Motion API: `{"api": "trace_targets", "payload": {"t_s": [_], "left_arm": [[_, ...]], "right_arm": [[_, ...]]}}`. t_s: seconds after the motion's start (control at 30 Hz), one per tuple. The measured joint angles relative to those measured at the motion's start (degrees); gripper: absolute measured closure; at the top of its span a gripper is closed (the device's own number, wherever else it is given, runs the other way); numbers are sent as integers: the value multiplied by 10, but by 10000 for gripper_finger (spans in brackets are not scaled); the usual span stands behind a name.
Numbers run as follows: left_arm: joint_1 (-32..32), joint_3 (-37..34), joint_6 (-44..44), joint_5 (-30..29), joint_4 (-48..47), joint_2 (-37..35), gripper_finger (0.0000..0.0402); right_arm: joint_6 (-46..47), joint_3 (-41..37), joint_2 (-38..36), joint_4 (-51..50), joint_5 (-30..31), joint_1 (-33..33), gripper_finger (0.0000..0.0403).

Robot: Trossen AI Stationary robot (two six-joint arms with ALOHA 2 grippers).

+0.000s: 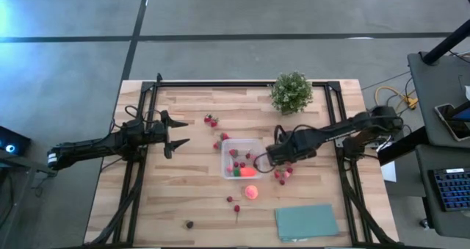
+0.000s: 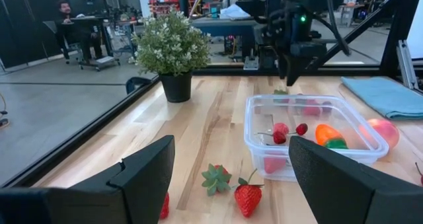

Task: Pick and placing Produce into tupperware
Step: Put the strawberry into the transparent bin

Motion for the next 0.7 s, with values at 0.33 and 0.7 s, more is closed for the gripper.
{"api": "trace_targets", "payload": {"t_s": [0.33,0.7], "left_arm": [[0,0,0,0,0,0,119],[0,0,0,0,0,0,119]], "right_arm": [[-25,-24,19,12,-11,11,170],[-63,-71,19,52,-28,3,176]]}}
